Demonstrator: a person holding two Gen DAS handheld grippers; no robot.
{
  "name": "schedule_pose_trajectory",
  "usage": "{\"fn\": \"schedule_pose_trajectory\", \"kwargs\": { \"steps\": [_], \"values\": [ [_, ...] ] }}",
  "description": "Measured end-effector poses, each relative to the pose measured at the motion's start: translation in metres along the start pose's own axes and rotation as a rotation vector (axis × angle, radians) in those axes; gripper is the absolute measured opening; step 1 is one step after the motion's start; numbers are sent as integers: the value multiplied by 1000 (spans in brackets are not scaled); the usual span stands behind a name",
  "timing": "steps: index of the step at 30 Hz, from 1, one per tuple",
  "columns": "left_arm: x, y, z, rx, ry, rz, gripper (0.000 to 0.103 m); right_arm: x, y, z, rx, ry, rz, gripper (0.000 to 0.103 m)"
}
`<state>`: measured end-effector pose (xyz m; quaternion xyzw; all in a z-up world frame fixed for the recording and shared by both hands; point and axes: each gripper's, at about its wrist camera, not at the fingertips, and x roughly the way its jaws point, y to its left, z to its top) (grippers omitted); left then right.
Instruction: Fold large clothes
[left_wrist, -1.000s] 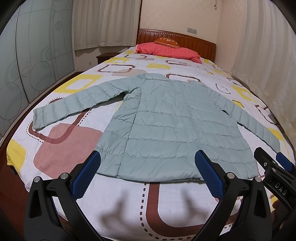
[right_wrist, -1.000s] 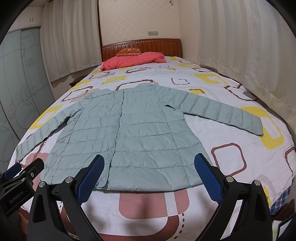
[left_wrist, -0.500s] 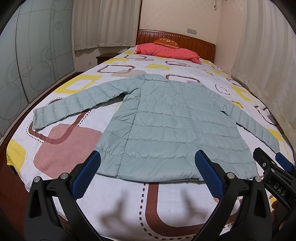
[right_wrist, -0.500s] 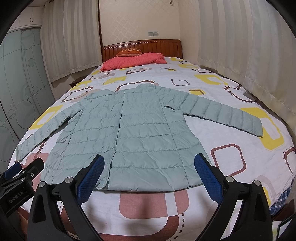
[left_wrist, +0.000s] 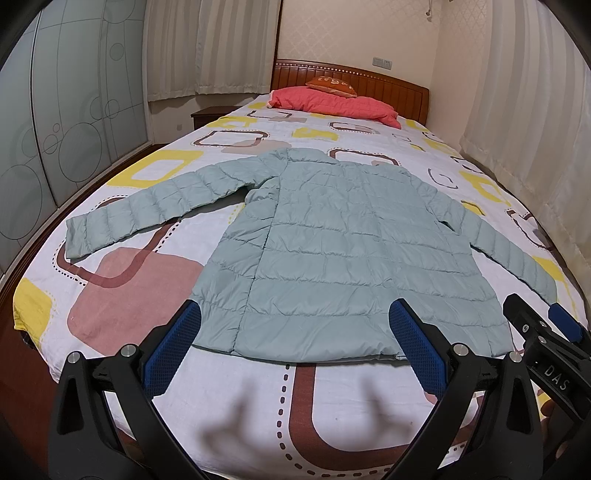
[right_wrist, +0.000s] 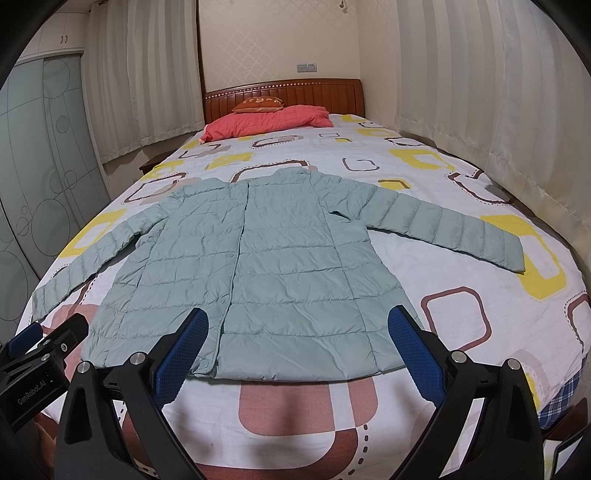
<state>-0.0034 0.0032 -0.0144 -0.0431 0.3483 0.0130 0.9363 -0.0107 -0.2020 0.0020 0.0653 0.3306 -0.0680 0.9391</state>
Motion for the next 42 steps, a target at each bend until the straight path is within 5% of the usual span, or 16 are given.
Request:
{"fn": "schedule_pose_trajectory", "kwargs": {
  "steps": [20, 30, 37, 42],
  "values": [
    [7, 1, 1, -11, 21, 1, 101, 5, 1, -3, 6, 14, 8, 97],
    [44, 44, 16, -139, 64, 54, 101, 36, -18, 2, 46, 57, -12, 97],
    [85, 104, 27, -294, 90, 169, 101, 73, -75, 18, 173, 72, -28, 97],
    [115, 147, 25, -394, 114, 249, 101, 107, -170, 26, 476, 50, 51, 97]
  ]
}}
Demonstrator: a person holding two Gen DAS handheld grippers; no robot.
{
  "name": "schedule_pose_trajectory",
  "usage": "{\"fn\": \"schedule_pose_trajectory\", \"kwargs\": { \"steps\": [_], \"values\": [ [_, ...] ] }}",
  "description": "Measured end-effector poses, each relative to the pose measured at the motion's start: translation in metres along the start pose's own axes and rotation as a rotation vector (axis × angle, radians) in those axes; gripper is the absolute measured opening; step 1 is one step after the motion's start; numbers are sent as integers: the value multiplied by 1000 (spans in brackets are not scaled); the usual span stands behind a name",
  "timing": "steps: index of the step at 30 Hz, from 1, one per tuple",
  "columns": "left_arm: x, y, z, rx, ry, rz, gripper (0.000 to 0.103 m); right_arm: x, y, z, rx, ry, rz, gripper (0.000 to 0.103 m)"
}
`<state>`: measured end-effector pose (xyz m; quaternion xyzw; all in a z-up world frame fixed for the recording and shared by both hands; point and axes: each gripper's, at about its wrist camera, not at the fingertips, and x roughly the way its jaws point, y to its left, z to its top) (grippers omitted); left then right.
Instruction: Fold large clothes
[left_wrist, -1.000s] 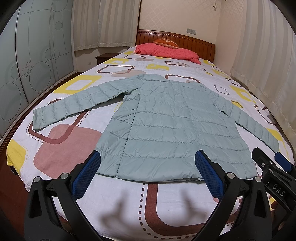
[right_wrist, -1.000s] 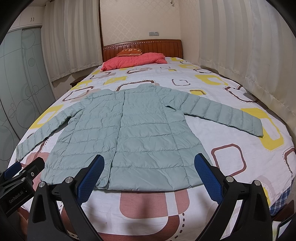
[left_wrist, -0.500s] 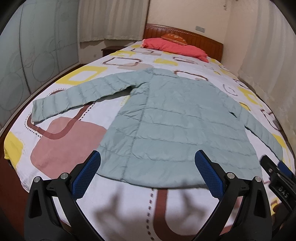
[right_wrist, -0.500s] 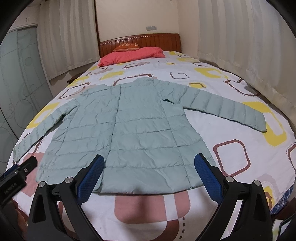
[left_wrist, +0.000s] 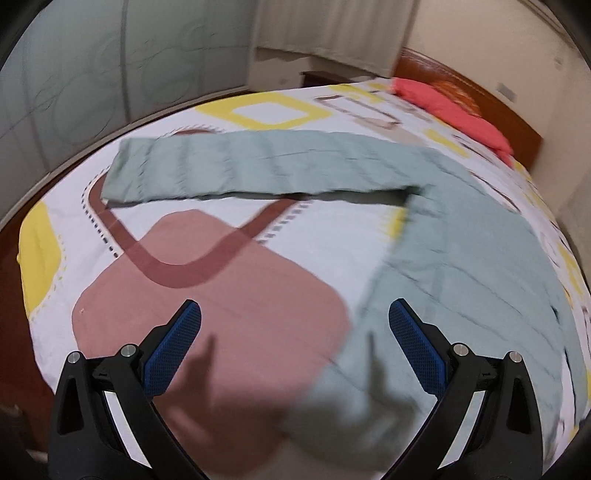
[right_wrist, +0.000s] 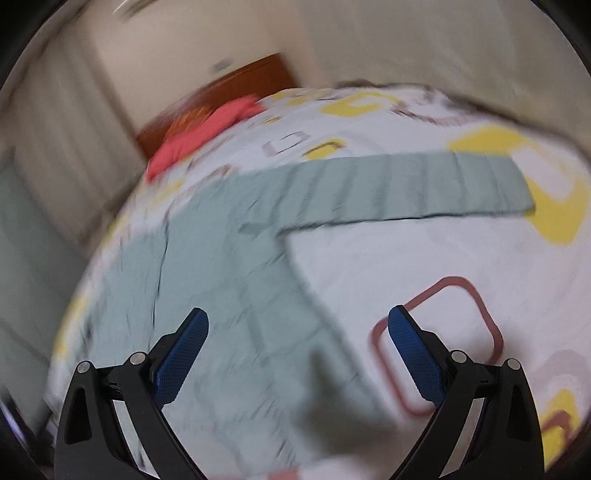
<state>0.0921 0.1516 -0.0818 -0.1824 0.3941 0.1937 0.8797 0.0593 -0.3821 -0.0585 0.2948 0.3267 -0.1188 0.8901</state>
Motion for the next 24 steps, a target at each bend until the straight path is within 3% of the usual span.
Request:
{"fn": "schedule_pose_trajectory", "kwargs": {
  "steps": [3, 4, 5, 7, 14, 20, 24],
  "values": [
    [18, 18, 4, -62, 17, 40, 101, 20, -65, 24, 231, -13, 42, 96],
    [22, 24, 5, -83, 18, 53, 101, 27, -83, 30, 286, -16, 44, 90],
    [27, 29, 5, -107, 20, 65, 101, 34, -105, 34, 345, -23, 32, 75],
    [36, 41, 7, -160, 35, 76, 101, 43, -135, 41, 436, -28, 26, 68],
    [48, 42, 17, -189, -1, 117, 101, 53, -188, 53, 647, -195, 114, 71],
    [60, 34, 20, -159, 0, 186, 101, 58, -197, 70, 690, -329, 122, 75],
    [67, 29, 21, -124, 19, 235, 101, 55, -202, 75, 696, -370, 106, 75]
  ]
}}
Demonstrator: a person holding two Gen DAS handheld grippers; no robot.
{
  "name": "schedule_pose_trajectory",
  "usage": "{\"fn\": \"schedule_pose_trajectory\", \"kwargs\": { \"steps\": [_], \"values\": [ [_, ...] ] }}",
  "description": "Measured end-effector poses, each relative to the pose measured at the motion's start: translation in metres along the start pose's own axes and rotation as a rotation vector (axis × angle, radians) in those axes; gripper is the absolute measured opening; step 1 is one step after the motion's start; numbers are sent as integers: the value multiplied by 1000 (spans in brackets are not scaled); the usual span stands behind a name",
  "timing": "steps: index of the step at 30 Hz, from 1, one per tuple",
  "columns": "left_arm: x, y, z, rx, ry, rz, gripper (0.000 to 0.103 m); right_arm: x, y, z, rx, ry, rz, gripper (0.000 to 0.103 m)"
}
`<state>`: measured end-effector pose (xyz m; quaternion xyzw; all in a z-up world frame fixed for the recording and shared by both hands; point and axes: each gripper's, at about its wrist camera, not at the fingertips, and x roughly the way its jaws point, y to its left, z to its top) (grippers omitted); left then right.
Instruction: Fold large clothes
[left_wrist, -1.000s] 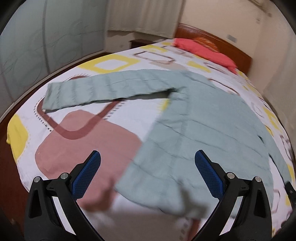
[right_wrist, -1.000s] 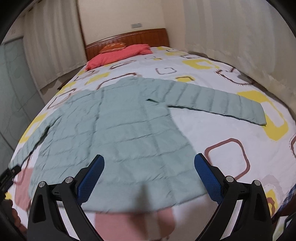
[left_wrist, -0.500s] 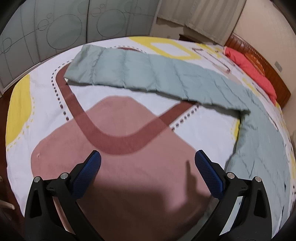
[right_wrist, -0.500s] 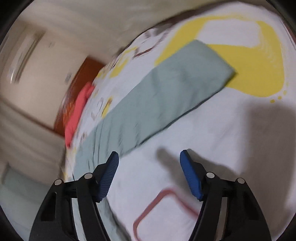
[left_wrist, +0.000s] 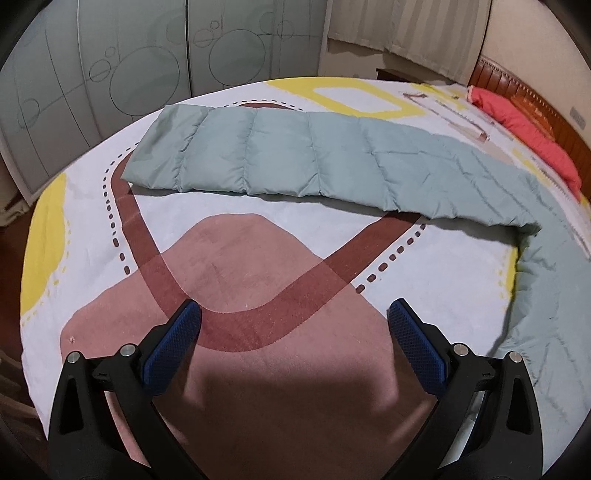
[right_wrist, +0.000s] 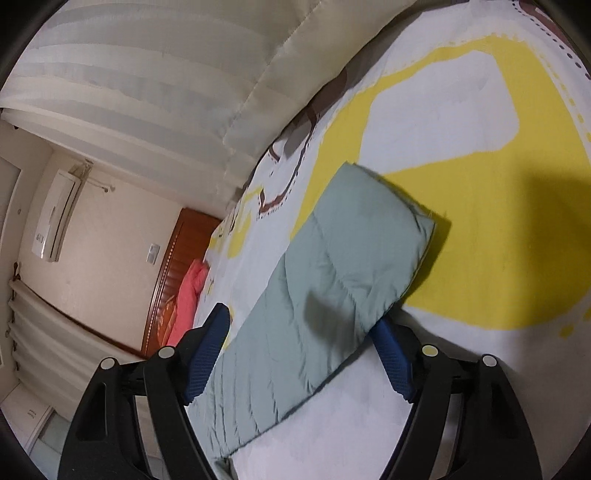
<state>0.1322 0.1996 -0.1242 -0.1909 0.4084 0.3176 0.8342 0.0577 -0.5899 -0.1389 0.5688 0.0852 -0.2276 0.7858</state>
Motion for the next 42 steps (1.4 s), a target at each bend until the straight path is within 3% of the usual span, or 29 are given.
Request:
{"fn": "schedule_pose_trajectory", "kwargs": {
  "steps": [4, 6, 8, 11, 14, 18, 24, 28, 36, 42],
  "values": [
    [2, -2, 1, 13, 3, 19, 101, 4, -2, 4, -31, -26, -34, 72],
    [3, -2, 1, 13, 4, 19, 101, 9, 4, 5, -87, -21, -82, 53],
    [3, -2, 2, 13, 4, 17, 101, 14, 0, 8, -104, -3, -109, 21],
    [6, -3, 6, 30, 6, 22, 101, 24, -1, 14, -99, 37, -119, 10],
    [8, -5, 9, 42, 7, 35, 101, 17, 24, 10, -214, 19, -130, 7],
    [12, -6, 11, 53, 5, 44, 101, 5, 83, -14, -406, 15, -71, 7],
    [12, -5, 8, 48, -10, 32, 101, 11, 174, -105, -681, 144, 52, 6],
    [12, -3, 7, 45, -18, 27, 101, 22, 223, -187, -808, 275, 135, 6],
    [11, -3, 5, 45, -33, 26, 101, 47, 279, -320, -1007, 460, 232, 6],
    [11, -2, 4, 44, -35, 24, 101, 61, 284, -397, -1154, 599, 194, 6]
  ]
}}
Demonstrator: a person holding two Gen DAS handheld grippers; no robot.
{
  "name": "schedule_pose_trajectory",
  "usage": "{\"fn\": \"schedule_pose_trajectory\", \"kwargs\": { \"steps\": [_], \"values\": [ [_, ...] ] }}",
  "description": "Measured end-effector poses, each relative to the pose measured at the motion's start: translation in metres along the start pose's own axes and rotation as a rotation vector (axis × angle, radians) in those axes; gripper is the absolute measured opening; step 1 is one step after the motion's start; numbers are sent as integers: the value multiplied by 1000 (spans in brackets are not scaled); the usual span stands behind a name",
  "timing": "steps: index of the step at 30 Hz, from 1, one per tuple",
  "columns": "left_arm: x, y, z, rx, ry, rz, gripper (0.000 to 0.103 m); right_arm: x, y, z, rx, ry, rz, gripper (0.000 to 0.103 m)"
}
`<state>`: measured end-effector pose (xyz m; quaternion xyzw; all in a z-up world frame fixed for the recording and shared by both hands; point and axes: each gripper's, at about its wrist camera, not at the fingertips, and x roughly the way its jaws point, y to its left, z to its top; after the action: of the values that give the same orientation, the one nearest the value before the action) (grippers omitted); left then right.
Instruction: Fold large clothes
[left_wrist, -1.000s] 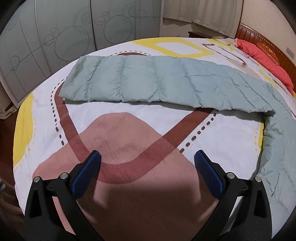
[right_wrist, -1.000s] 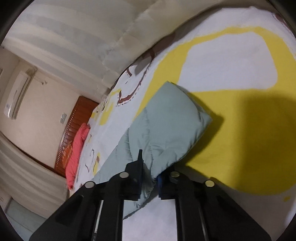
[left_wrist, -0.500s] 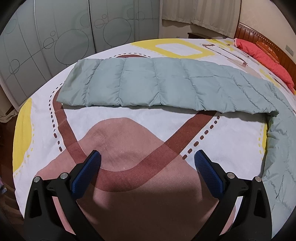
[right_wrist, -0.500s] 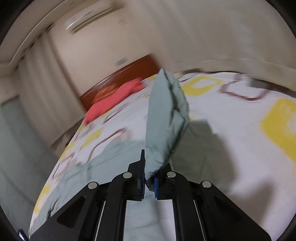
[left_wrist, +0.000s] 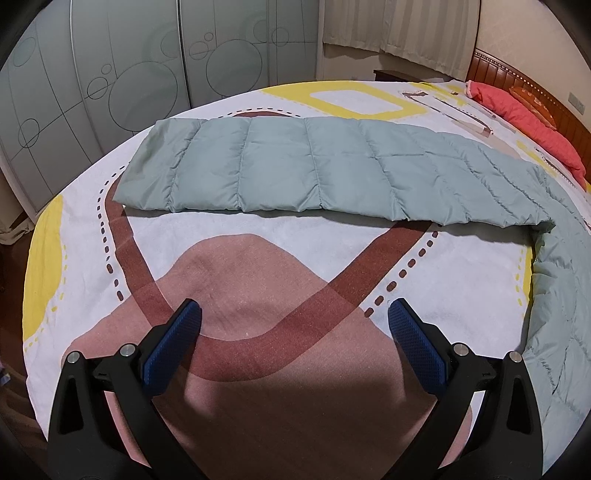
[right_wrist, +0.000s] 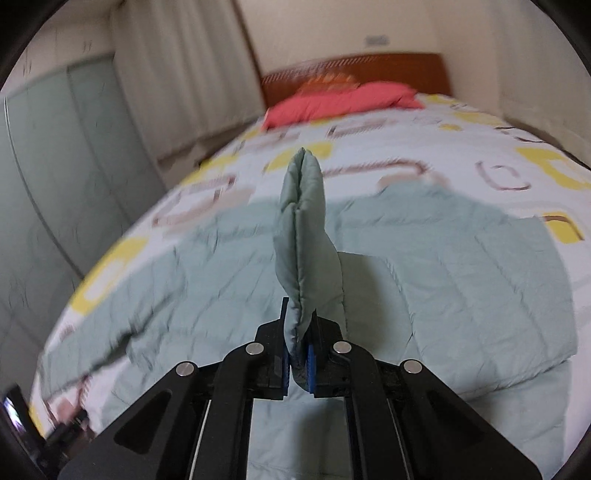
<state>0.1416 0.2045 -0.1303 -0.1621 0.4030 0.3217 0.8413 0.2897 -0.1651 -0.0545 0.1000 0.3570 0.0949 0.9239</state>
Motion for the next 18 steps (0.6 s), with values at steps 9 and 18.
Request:
{"fn": "schedule_pose_trajectory", "kwargs": {
  "steps": [9, 18],
  "values": [
    [0, 0, 0, 1, 0, 2, 101, 40, 47, -26, -143, 144, -28, 15],
    [0, 0, 0, 1, 0, 2, 101, 9, 41, -19, -107, 84, 95, 60]
  ]
}}
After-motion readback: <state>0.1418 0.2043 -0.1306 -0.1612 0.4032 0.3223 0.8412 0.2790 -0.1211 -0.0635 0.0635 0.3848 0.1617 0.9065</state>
